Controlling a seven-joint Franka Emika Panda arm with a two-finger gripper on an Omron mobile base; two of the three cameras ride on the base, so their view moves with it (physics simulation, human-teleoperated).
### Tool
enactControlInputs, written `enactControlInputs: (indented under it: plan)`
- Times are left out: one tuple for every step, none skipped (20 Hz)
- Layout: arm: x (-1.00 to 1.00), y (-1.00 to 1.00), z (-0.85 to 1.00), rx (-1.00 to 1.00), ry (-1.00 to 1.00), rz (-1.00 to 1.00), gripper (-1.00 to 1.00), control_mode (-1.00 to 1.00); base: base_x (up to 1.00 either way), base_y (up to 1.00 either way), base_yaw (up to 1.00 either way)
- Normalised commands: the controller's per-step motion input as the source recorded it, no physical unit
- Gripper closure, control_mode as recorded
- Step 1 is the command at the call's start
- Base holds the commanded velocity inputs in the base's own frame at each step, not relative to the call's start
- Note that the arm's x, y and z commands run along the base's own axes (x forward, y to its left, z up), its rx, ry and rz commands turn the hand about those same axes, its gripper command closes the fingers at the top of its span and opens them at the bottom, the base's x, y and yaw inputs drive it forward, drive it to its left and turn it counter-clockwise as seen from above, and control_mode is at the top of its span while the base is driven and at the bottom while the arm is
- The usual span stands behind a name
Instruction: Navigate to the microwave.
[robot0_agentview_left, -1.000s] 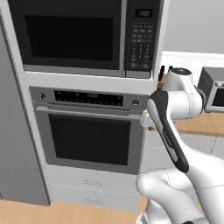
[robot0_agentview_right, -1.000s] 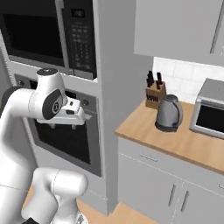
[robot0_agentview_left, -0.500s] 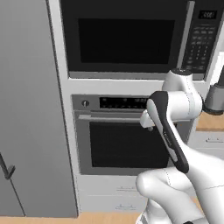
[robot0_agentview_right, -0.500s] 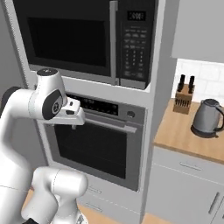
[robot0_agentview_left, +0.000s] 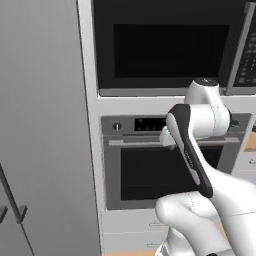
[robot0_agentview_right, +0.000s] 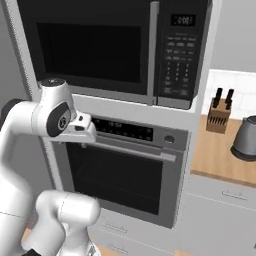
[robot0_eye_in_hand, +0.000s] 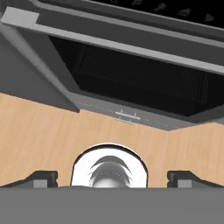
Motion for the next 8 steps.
enactControlInputs:
  plan:
    - [0.00,0.00,0.00,0.00,0.00,0.00,-1.00,1.00,0.42,0.00,-0.10]
    - [0.00,0.00,0.00,0.00,0.00,0.00,-1.00,1.00,0.43,0.00,-0.07]
    - [0.00,0.00,0.00,0.00,0.00,0.00,-1.00,1.00,0.42,-0.08,-0.04]
    - [0.00,0.00,0.00,0.00,0.00,0.00,-1.00,1.00,0.43,-0.13,-0.02]
    - [0.00,0.00,0.00,0.00,0.00,0.00,-1.00,1.00,0.46,-0.13,-0.01]
    - [0.00,0.00,0.00,0.00,0.00,0.00,-1.00,1.00,0.48,-0.11,-0.01]
    - [0.00,0.00,0.00,0.00,0.00,0.00,-1.00,1.00,0.49,-0.11,-0.01]
    - [0.00,0.00,0.00,0.00,0.00,0.00,-1.00,1.00,0.49,-0.07,-0.02]
